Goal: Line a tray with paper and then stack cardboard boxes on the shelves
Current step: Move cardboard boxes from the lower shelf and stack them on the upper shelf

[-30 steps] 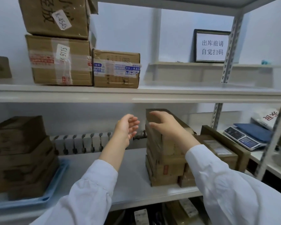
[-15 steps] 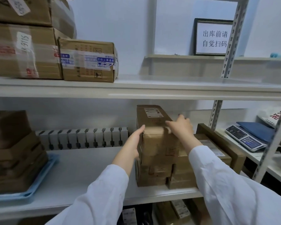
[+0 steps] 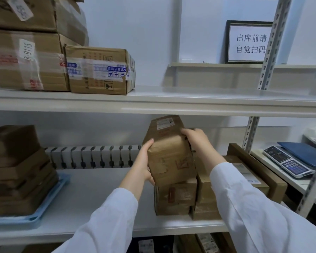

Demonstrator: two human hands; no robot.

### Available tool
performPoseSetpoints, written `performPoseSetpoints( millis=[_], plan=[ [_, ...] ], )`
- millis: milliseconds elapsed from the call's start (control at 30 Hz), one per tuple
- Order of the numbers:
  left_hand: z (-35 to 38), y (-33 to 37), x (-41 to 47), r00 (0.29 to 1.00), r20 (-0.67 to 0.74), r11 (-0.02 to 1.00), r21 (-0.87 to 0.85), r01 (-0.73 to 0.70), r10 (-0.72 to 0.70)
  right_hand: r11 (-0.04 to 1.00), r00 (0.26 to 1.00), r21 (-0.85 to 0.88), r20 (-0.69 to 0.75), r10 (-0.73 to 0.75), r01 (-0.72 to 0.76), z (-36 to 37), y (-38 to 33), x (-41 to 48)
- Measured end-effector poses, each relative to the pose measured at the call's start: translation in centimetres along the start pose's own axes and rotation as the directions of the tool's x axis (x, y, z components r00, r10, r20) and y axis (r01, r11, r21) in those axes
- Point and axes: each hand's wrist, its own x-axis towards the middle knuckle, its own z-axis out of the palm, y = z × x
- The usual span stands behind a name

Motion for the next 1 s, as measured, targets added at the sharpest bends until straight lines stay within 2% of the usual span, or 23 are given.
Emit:
performPoseSetpoints(
  millis=[167,233,300,400,467,600,700,833,1000],
  plan=[
    [-2.8,1.6,-0.5,0.989,-0.036,0.987,-0.069,-0.143,0.141,0.987,0.994,0.154,0.091,-0.055,0.041,1.6,-2.3,-1.1],
    [-3.7,1.9,-0.6,0.975,0.021,0.962,-0.167,-0.216,0.223,0.988,0.986,0.132,0.136,-0.101,0.083,2.5,-2.9,-1.9],
    [-4.7,2.1,-1.0,0.96,0.002,0.934,-0.234,-0.27,0.279,0.984,0.968,0.131,0.203,-0.149,0.124,3.4,-3.1,-2.7],
    [-6.4,2.3,-1.2,0.954,-0.057,0.907,-0.297,-0.298,0.295,0.976,0.919,0.131,0.334,-0.208,0.173,4.5,-3.2,-3.7],
    [-7.8,2.4,-1.5,0.953,-0.059,0.893,-0.336,-0.3,0.297,0.969,0.902,0.091,0.352,-0.249,0.231,5.2,-3.4,-4.1],
    [-11.0,2.6,-1.5,0.958,-0.037,0.887,-0.369,-0.278,0.284,0.957,0.93,0.052,0.228,-0.29,0.286,6.0,-3.5,-4.4],
    [-13.4,2.9,-1.8,0.955,0.047,0.914,-0.306,-0.266,0.294,0.969,0.968,-0.037,0.073,-0.239,0.243,6.1,-3.3,-4.3],
    [-16.0,3.4,-2.7,0.953,0.126,0.939,-0.247,-0.24,0.277,0.955,0.982,-0.254,-0.072,-0.177,0.153,5.8,-3.4,-4.8],
    [-19.3,4.0,-2.9,0.963,0.122,0.947,-0.249,-0.205,0.241,0.922,0.976,-0.384,-0.183,-0.119,0.041,5.0,-3.6,-5.8]
  ],
)
